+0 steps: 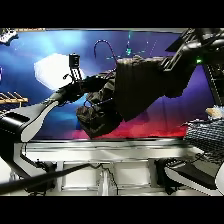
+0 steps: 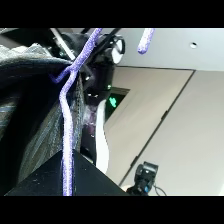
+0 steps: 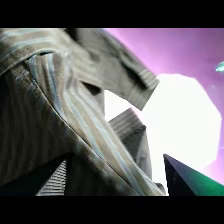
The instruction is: Fold the clothes and pants, and hang the long-sleeved shirts on hangers.
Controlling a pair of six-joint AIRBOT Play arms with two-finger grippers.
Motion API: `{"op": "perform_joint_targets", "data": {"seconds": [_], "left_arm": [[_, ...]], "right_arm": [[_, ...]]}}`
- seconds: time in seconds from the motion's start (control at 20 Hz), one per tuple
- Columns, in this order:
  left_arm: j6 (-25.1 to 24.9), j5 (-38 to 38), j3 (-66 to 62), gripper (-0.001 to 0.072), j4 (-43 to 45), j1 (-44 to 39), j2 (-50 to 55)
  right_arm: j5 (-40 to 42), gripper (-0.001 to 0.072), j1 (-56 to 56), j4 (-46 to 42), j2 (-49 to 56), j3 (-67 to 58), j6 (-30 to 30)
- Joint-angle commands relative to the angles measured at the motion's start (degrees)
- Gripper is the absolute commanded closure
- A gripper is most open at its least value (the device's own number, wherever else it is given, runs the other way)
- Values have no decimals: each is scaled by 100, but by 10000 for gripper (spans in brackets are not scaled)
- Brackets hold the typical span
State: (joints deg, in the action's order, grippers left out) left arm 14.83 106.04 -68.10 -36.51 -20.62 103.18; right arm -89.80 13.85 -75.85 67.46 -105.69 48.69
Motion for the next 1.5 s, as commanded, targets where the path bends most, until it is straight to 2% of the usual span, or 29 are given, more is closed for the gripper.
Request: {"op": "perform_joint_targets", "data": {"seconds": [0.0,0.05,0.1,0.15,0.2,0.25,0.3,0.35,0.4,0.45,0.6,0.7,0.8,0.9,1.0,1.1,1.15,1.25,1.4,1.45], "left_arm": [[15,11,-2,696,0,0,-2],[15,11,-2,696,0,0,0],[15,11,-2,696,0,0,4],[17,9,-2,695,2,0,9],[20,9,-2,694,2,0,9],[20,9,-2,694,-7,2,9],[20,9,-2,687,-9,2,9],[17,7,-2,565,-48,2,9],[17,2,-2,325,-173,2,9],[20,-17,-2,172,-422,2,9],[15,-455,-2,62,-1768,9,11],[15,-1270,-2,38,-2868,44,11],[15,-2129,-2,39,-3674,70,9],[-20,-2516,-13,43,-4138,122,9],[-155,-2485,-151,62,-4183,249,7],[-157,-2487,-435,89,-3807,417,-4],[-240,-2505,-599,186,-3565,518,-24],[-463,-2817,-872,313,-3023,782,-227],[-457,-4288,-964,589,-1563,1379,-1049],[-380,-4854,-964,637,-935,1626,-1366]], "right_arm": [[15,78,-26,188,166,315,-192],[52,113,-28,173,238,350,-192],[70,219,-28,133,337,350,-190],[70,384,-28,138,413,350,-184],[70,589,-24,136,452,350,-184],[72,680,-24,146,455,348,-181],[68,681,-24,142,435,348,-181],[79,682,-24,144,393,348,-190],[96,682,-24,142,343,348,-190],[98,683,-24,144,297,348,-192],[63,684,-24,308,129,348,-190],[42,684,-24,518,-15,348,-188],[15,684,-24,688,-192,348,-188],[-225,684,-24,841,-369,348,-188],[-380,684,-24,977,-568,348,-188],[-361,684,-24,1005,-754,348,-188],[-365,684,-24,999,-831,348,-188],[-372,684,-24,994,-962,348,-142],[-339,684,-24,986,-1156,348,262],[-343,684,-24,988,-1220,348,400]]}}
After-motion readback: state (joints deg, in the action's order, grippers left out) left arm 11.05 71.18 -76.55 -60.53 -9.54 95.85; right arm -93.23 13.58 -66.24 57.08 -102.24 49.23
